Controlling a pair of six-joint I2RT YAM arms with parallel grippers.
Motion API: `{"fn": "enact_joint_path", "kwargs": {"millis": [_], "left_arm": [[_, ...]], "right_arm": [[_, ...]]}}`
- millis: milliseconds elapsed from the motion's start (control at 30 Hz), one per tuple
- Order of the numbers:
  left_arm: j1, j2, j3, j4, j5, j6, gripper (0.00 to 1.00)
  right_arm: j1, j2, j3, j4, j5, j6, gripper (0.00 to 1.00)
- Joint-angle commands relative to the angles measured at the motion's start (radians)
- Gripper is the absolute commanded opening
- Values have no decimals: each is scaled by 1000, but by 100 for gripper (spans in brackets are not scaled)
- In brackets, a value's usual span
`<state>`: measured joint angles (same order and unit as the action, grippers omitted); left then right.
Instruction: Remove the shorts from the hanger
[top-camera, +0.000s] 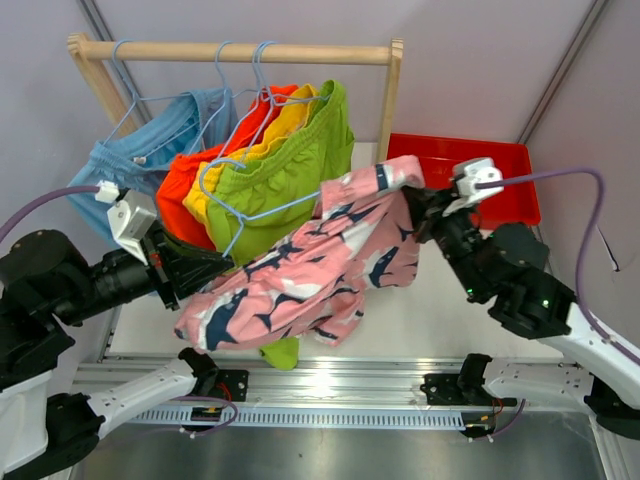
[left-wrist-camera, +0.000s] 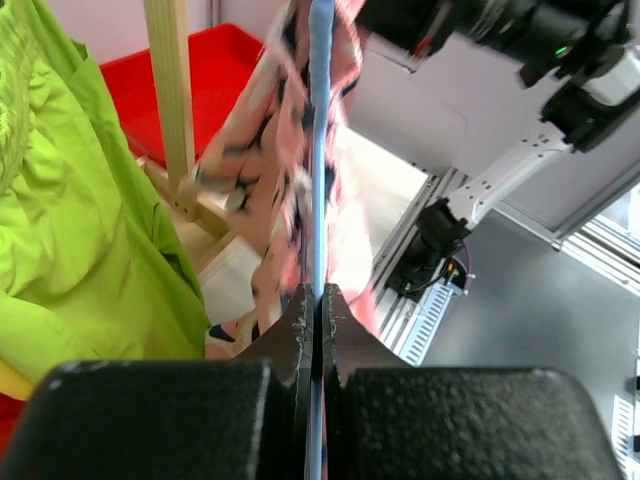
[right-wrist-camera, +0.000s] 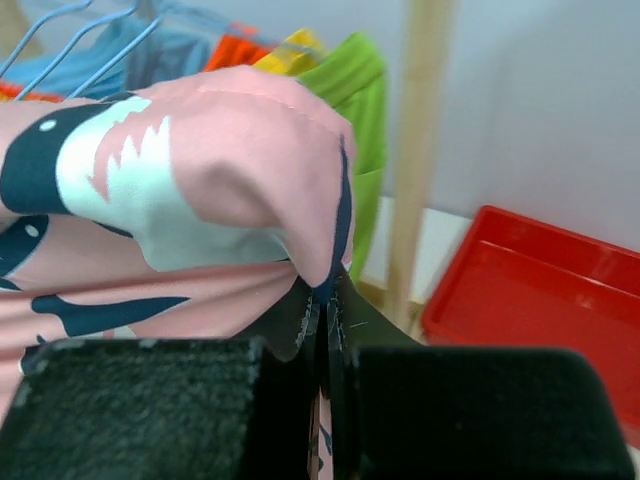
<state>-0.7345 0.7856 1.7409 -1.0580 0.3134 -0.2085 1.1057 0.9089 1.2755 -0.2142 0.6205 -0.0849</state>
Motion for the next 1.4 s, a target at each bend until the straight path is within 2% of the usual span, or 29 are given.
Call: {"fn": "enact_joint_path", "kwargs": {"millis": [0, 267, 533, 633, 800, 1000, 1100, 1133, 1233, 1267, 1367], "left_arm": [[-5, 14, -14, 10, -40, 3, 0], [-5, 9, -41, 10, -22, -3, 0], [-6, 3, -37, 16, -4, -12, 0], [-9, 3, -46, 15, -2, -14, 0], [-9, 3, -47, 16, 0, -14, 0], [-11, 37, -38, 21, -23, -17, 0], [-11, 60, -32, 44, -49, -25, 0], [-9, 67, -34, 73, -66, -31, 0], [-11, 104, -38, 143, -120, -52, 0], [-11, 128, -40, 162, -137, -63, 0], [-11, 164, -32, 219, -247, -72, 0]], "right_arm": [[-66, -57, 39, 12, 108, -32, 0], [-240, -9, 127, -72, 228, 51, 0], [-385, 54, 194, -148, 272, 155, 0], [-473, 77, 260, -218, 236, 223, 0], [-541, 97, 298, -287, 176, 293, 0], [-541, 59, 197, -286, 79, 367, 0], [-531, 19, 110, -254, -69, 375, 0], [-520, 7, 81, -210, -188, 361, 0], [-385, -25, -22, -134, -289, 309, 0], [-265, -16, -36, -129, -257, 292, 0], [-97, 10, -50, -131, -55, 237, 0]]}}
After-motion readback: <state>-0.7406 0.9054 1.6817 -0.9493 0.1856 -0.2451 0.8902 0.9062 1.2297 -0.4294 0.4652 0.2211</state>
